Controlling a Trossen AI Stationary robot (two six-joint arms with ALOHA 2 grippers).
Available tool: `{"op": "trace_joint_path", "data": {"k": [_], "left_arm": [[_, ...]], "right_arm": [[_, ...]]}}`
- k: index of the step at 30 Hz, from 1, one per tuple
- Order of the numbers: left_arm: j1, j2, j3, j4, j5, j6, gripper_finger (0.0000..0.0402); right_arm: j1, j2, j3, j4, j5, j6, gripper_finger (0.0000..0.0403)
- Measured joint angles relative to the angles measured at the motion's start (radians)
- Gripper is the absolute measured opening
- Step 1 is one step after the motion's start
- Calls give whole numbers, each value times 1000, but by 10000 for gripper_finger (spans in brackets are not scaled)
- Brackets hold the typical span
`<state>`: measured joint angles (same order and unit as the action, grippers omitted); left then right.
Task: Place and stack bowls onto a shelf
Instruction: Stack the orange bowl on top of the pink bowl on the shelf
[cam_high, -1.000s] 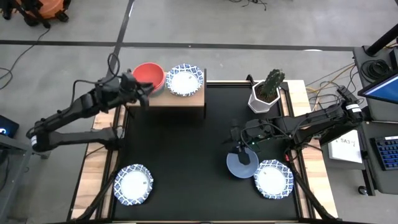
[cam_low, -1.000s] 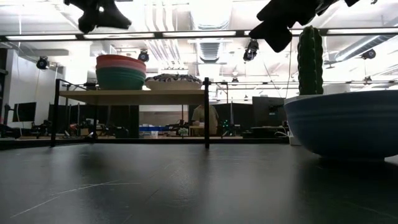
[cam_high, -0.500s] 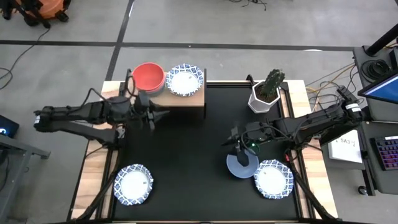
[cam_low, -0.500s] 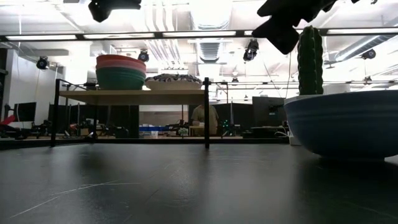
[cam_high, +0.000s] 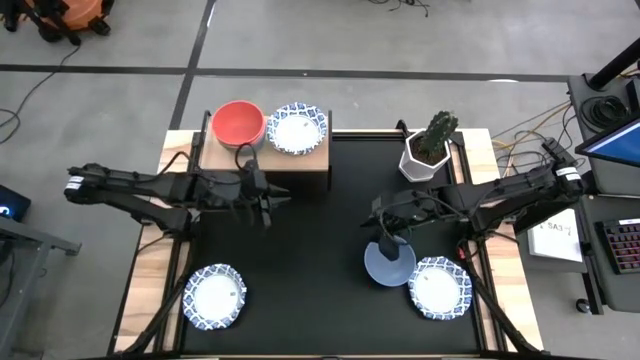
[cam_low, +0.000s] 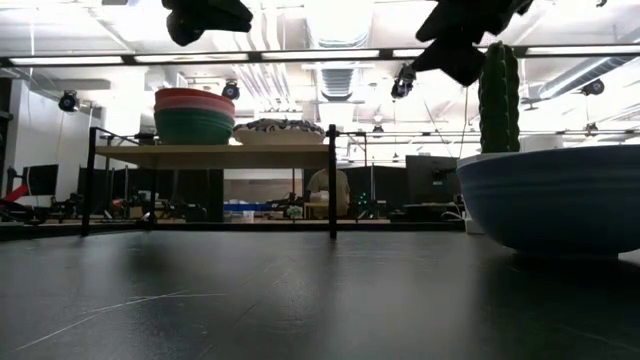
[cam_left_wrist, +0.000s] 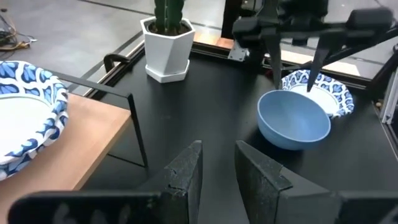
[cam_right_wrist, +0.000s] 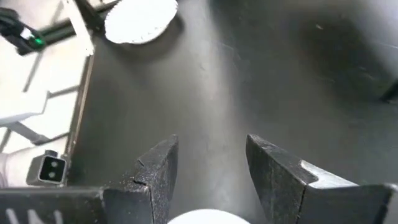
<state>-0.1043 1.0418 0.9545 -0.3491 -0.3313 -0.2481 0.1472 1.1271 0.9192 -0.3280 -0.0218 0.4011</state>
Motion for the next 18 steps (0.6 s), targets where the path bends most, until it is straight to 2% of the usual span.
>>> {"op": "trace_joint_path", "data": {"k": [4, 18], "left_arm": [[-5, 11, 4, -1, -1, -7, 76], [-48, 40, -7, 4, 27, -5, 76]], "right_arm": [[-8, 11, 92, -154, 5, -10, 178], [-14, 69, 140, -282, 21, -106, 178]]}}
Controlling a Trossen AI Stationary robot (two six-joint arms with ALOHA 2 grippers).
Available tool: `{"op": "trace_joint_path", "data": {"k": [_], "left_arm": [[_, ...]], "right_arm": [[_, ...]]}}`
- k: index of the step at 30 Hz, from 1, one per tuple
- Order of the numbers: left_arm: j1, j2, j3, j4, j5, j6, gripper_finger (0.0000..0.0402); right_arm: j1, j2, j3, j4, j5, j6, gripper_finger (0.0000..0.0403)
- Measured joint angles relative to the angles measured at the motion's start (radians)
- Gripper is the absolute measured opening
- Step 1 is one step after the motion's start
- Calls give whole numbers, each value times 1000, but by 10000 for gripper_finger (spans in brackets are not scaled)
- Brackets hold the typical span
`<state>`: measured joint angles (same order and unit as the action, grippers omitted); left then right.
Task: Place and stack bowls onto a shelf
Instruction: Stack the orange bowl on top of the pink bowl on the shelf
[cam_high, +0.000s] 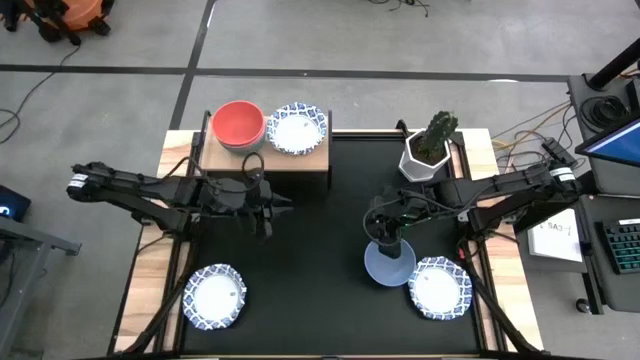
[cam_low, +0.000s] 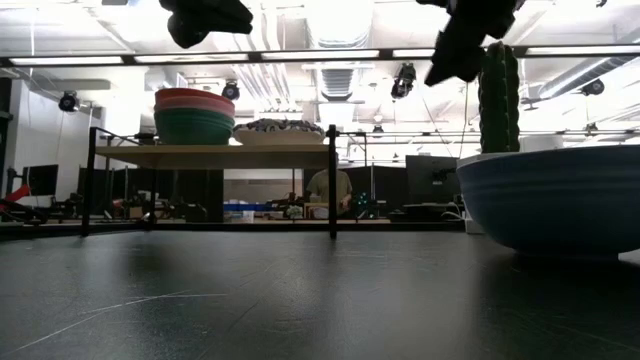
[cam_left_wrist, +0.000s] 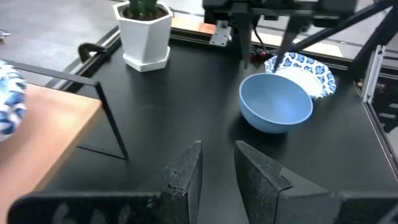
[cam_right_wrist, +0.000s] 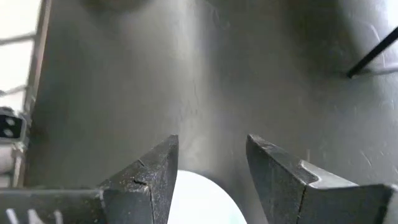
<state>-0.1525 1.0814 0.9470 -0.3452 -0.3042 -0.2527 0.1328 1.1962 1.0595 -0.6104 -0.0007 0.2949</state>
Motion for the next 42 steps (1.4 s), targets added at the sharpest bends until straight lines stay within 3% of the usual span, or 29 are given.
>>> {"op": "trace_joint_path", "data": {"k": [13, 16, 18, 23, 25, 27, 30, 32, 37, 42], "left_arm": [[-69, 87, 6, 6, 0, 4, 76], [-67, 86, 48, -60, -22, 30, 76], [-61, 77, 101, -139, -120, 78, 76], [-30, 63, 221, -289, -595, 307, 76], [32, 54, 257, -291, -650, 402, 76], [132, 42, 283, -291, -553, 456, 76], [331, 23, 296, -290, -303, 502, 76], [462, 8, 284, -289, -194, 510, 76], [740, -51, 211, -277, -68, 498, 76], [856, -132, 115, -236, 7, 459, 76]], "right_arm": [[5, 80, 0, -153, -6, -97, 178], [5, 97, 0, -169, -6, -110, 178], [5, 102, 0, -168, -5, -112, 178], [5, 103, 0, -139, 4, -123, 178], [5, 103, 0, -104, 5, -133, 178], [7, 103, -3, -52, 4, -156, 178], [7, 103, -18, 22, 4, -192, 178], [7, 103, -33, 72, 4, -214, 178], [7, 103, -65, 164, 4, -249, 178], [7, 102, -92, 253, 4, -278, 178]]}}
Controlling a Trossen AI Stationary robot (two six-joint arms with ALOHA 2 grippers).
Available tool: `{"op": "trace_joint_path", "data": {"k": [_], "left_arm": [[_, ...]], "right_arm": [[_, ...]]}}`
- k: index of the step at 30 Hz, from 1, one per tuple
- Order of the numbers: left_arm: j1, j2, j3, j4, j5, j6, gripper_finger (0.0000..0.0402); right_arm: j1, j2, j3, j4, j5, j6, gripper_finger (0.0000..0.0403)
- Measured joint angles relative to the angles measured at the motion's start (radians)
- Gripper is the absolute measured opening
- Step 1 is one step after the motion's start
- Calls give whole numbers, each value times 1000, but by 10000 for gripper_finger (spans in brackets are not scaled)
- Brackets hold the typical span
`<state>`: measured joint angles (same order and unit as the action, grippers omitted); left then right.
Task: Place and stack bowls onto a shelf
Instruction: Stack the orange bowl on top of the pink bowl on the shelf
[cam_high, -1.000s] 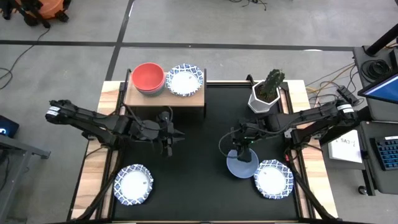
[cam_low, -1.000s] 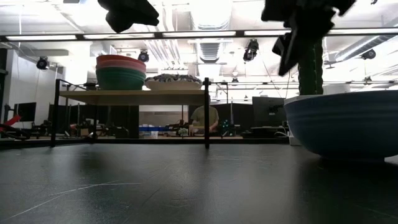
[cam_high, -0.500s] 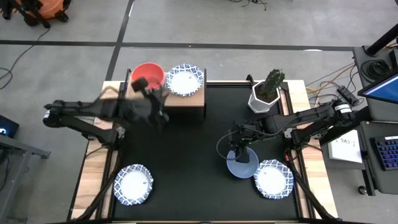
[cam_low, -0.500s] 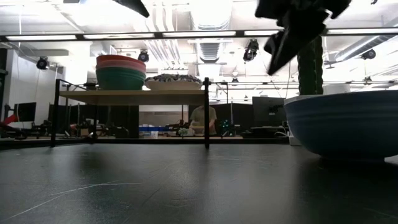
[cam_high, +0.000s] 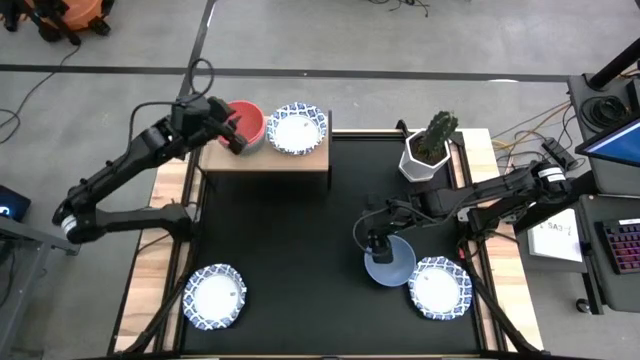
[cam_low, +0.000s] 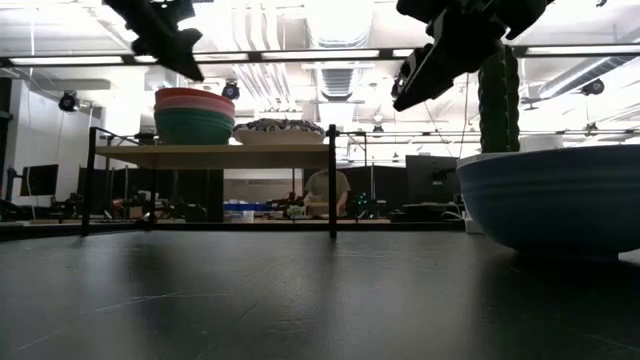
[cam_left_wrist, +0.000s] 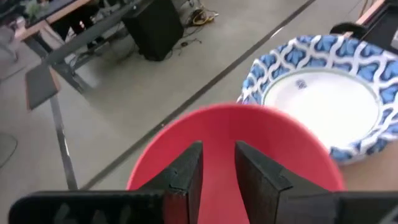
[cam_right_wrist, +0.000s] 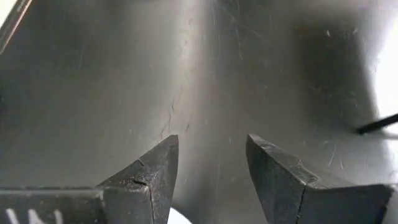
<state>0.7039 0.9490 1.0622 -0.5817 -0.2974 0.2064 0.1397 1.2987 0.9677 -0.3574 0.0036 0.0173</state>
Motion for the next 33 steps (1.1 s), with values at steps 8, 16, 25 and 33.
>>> {"op": "trace_joint_path", "data": {"k": [8, 16, 25, 33], "left_arm": [[-22, -133, -13, -149, 2, -82, 76], [-33, -264, -118, -134, 2, -117, 76], [-33, -287, -241, -83, -8, -161, 76], [-33, -298, -235, -54, -8, -194, 76]], "right_arm": [[0, 0, -18, 51, 0, 7, 178], [0, 2, -28, 116, 26, 1, 178], [0, 3, -31, 133, 26, -4, 178], [0, 4, -31, 133, 26, -2, 178]]}}
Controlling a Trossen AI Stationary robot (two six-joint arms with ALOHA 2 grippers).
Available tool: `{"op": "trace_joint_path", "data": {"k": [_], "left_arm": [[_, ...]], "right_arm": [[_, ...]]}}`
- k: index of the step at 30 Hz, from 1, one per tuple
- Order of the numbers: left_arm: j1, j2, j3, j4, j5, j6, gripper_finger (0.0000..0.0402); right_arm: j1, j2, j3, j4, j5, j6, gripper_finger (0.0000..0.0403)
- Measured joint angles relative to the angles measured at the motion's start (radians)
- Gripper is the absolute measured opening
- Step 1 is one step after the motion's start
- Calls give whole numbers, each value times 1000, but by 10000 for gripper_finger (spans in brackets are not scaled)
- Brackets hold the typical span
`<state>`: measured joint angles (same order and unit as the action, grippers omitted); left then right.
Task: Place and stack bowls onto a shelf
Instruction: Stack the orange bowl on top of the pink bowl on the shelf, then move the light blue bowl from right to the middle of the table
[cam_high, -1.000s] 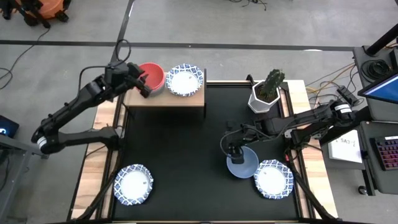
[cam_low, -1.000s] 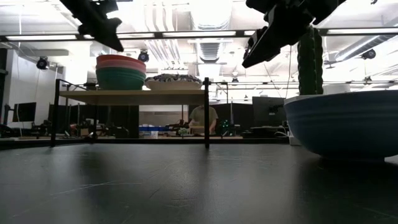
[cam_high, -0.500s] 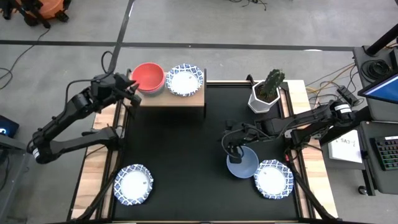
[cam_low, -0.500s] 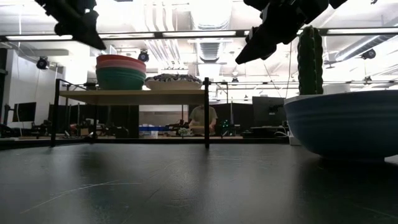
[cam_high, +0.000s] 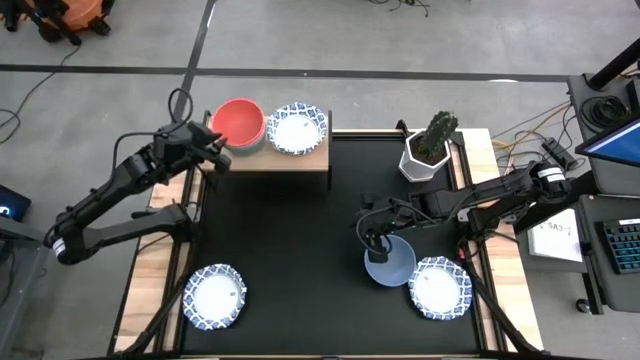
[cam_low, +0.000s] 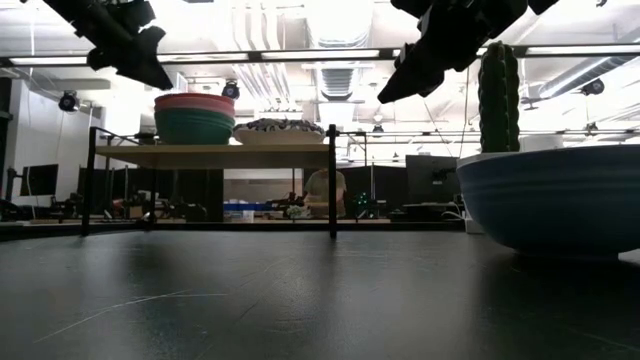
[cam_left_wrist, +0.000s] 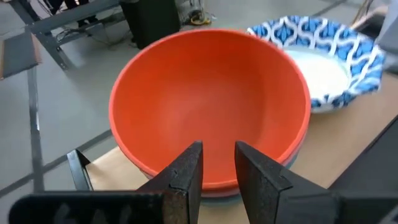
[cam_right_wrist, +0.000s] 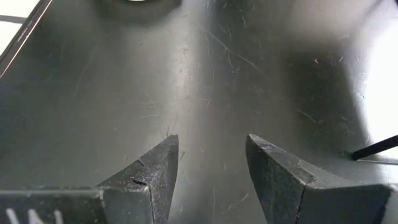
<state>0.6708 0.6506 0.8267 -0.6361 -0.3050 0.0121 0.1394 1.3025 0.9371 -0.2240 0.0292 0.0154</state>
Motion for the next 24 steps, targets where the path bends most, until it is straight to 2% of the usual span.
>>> {"op": "trace_joint_path", "data": {"k": [3, 9, 11, 16, 24], "left_arm": [[-1, -12, 8, 0, 43, -49, 76], [-34, -40, 8, 8, 279, -154, 76], [-66, -45, 6, 20, 320, -188, 76], [-215, -56, -41, 143, 323, -246, 76], [-530, -27, -133, 484, 295, -269, 76]], "right_arm": [[0, 0, 0, 8, 0, 1, 178], [0, 0, 0, -7, 0, 42, 178], [0, 0, 0, -22, 0, 49, 178], [0, 1, 0, -88, 0, 92, 178], [0, 1, 0, -174, 0, 144, 178]]}}
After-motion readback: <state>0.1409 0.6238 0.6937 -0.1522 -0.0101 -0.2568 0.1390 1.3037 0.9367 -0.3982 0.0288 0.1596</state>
